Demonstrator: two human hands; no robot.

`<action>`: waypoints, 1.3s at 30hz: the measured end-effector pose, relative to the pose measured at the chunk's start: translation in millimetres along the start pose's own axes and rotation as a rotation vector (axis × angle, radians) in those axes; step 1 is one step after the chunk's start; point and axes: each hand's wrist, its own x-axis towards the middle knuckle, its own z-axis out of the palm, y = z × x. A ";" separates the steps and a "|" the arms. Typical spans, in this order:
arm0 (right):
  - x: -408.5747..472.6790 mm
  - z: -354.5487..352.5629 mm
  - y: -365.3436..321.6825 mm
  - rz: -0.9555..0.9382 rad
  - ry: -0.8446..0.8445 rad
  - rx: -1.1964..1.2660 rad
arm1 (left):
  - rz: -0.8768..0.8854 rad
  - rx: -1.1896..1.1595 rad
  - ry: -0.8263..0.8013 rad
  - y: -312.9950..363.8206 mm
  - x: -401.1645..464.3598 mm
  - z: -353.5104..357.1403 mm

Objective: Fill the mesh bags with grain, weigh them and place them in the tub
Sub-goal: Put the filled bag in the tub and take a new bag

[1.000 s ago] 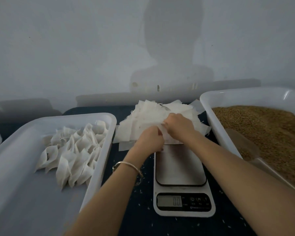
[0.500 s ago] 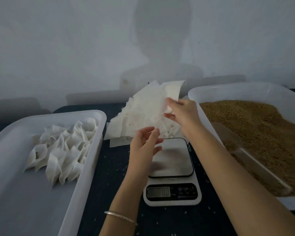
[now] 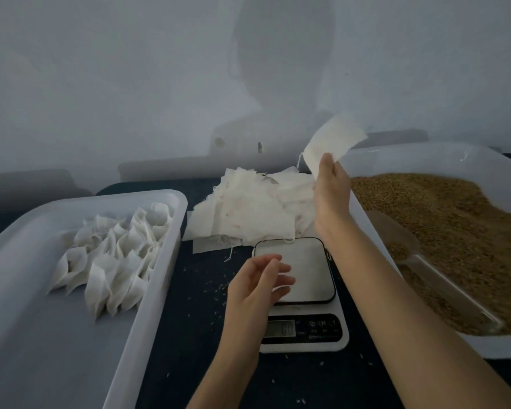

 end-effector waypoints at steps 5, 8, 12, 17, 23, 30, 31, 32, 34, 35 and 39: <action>-65.9 -41.6 -16.9 0.255 -0.215 0.271 | 0.041 -0.086 -0.073 8.5 -8.0 9.8; -112.1 -73.9 -12.4 0.297 -0.385 0.203 | 0.069 -0.150 -0.182 12.5 -16.1 13.0; -136.7 -96.3 -7.9 0.307 -0.403 0.082 | 0.062 -0.097 -0.087 4.0 -27.3 15.1; -155.5 -108.3 -0.3 0.128 -0.321 -0.009 | 0.014 -0.073 0.065 -5.7 -35.7 10.5; -168.0 -111.5 5.2 -0.414 -0.303 -0.543 | 0.082 0.052 0.049 -5.6 -38.5 6.4; -164.2 -115.7 -0.5 -0.328 -0.531 -0.553 | -0.024 -0.035 -0.202 2.5 -40.4 4.0; -162.8 -117.6 0.9 -0.340 -0.504 -0.585 | 0.013 0.040 -0.215 2.8 -41.0 3.5; -161.6 -118.6 1.9 -0.338 -0.479 -0.612 | 0.064 0.156 -0.206 3.3 -41.7 4.1; -159.2 -118.3 2.4 -0.353 -0.448 -0.694 | 0.180 0.381 -0.153 4.2 -41.9 6.5; -157.9 -117.4 2.2 -0.380 -0.429 -0.739 | 0.220 0.447 -0.125 4.8 -41.2 7.7; -146.6 -114.7 -0.1 -0.440 -0.287 -0.727 | 0.288 0.637 -0.131 5.9 -34.0 9.6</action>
